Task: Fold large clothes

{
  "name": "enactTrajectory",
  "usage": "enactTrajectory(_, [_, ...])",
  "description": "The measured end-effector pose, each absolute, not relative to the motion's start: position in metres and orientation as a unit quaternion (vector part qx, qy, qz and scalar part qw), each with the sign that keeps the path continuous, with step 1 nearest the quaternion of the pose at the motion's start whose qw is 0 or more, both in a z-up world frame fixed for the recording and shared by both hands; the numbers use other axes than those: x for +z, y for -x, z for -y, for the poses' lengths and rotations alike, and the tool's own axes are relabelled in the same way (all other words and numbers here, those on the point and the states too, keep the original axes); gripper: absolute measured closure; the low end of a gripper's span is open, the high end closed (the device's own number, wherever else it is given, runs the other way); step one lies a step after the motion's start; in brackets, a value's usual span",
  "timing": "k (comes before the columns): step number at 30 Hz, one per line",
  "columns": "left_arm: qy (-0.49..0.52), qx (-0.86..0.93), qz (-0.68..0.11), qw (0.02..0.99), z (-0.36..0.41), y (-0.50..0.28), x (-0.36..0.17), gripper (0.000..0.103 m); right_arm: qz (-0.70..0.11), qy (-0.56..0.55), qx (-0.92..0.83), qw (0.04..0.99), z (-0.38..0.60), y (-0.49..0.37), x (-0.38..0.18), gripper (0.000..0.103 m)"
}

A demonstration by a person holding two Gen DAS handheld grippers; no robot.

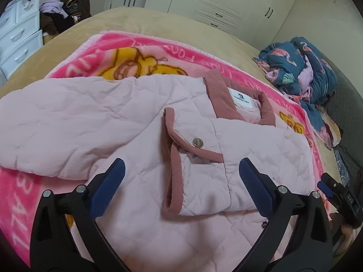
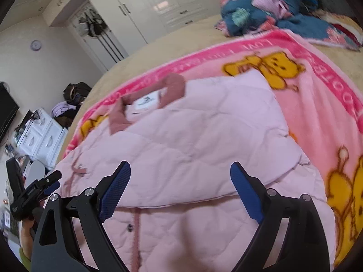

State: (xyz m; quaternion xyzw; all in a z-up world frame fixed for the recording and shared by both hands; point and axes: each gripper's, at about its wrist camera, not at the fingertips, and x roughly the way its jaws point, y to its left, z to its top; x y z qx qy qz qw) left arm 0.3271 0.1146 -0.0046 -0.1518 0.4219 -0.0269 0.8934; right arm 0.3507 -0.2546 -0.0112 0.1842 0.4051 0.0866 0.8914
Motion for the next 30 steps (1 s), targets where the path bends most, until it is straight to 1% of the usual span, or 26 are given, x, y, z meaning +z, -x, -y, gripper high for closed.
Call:
enactTrajectory(1, [0.151,-0.024,-0.421,0.894,-0.116,-0.326,-0.003,0.009,-0.400,-0.180,0.092,0.894,0.249,-0.348,-0.006,0.004])
enactTrajectory(9, [0.161,0.026,-0.406,0.899,-0.154,-0.310,0.015,0.009,-0.374,-0.156,0.138,0.904,0.202,-0.340,0.026,0.004])
enactTrajectory(17, [0.179,0.073,-0.385,0.903,-0.200,-0.289,0.034,0.009,-0.374,-0.131,0.192,0.898,0.137,-0.336,0.042,0.004])
enactTrajectory(24, [0.216,0.098,-0.370,0.898,-0.237,-0.270,0.040,0.009,-0.371,-0.103,0.238,0.892,0.079,-0.331,0.054,0.004])
enactTrajectory(30, [0.219,0.128,-0.360,0.898,-0.260,-0.258,0.043,0.009,-0.369,-0.086,0.267,0.886,0.038,-0.326,0.060,0.004])
